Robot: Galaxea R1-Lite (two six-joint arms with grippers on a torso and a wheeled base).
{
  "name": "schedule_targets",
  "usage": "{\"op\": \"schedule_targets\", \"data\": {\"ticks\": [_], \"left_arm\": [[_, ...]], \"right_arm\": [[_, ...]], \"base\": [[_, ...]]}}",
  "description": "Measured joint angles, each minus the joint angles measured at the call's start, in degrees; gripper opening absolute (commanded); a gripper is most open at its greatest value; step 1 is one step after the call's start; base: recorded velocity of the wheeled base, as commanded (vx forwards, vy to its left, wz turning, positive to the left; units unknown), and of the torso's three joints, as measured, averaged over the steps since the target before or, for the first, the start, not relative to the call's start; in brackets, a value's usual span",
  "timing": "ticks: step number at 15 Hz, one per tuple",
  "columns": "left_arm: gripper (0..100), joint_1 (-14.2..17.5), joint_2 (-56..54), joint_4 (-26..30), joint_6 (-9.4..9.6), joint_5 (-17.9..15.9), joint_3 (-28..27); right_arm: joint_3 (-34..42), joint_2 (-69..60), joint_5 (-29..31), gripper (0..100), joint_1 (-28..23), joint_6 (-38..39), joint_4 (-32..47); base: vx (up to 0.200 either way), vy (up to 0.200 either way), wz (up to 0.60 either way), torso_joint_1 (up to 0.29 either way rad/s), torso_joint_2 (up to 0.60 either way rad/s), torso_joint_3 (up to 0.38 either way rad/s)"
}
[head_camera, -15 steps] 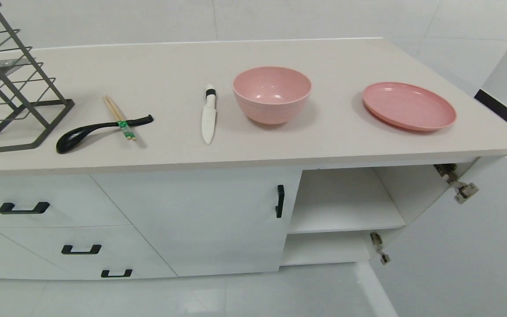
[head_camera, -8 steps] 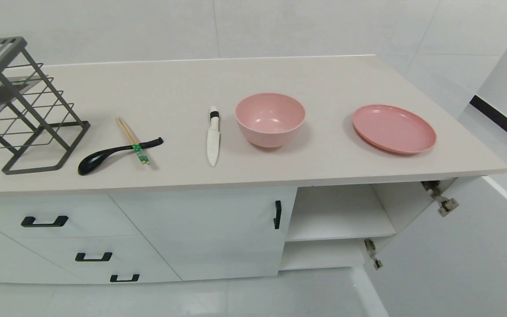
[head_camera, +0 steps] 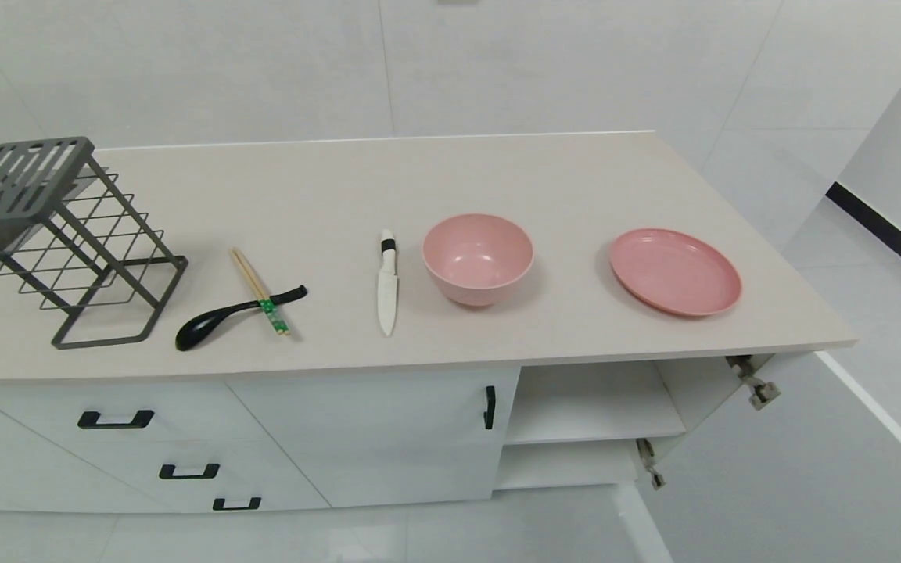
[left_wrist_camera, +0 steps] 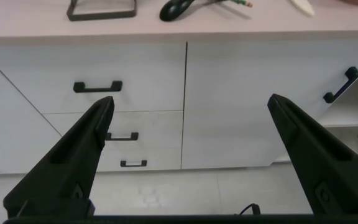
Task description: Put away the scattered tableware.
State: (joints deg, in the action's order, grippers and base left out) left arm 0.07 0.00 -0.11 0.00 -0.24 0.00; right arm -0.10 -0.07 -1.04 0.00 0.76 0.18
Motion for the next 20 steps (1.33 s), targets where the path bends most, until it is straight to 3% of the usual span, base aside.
{"op": "schedule_targets", "data": {"ticks": [6,16,20], "left_arm": [[100,0.0,0.0,-0.11,-0.07,-0.02,0.0],[100,0.02,0.0,-0.1,-0.73,0.09,0.0],[100,0.0,0.0,-0.16,-0.78,0.11,0.0]], "right_arm": [[0.0,0.0,0.0,100,0.0,0.04,-0.05],[0.02,0.0,-0.07,100,0.0,0.02,0.04],[0.0,0.0,-0.11,100,0.0,0.0,0.0]], "base": [[0.0,0.0,0.0,0.268,-0.57,-0.297],[0.06,0.02,0.0,0.01,-0.03,-0.013],[0.0,0.0,-0.45,-0.008,0.0,0.001]]}}
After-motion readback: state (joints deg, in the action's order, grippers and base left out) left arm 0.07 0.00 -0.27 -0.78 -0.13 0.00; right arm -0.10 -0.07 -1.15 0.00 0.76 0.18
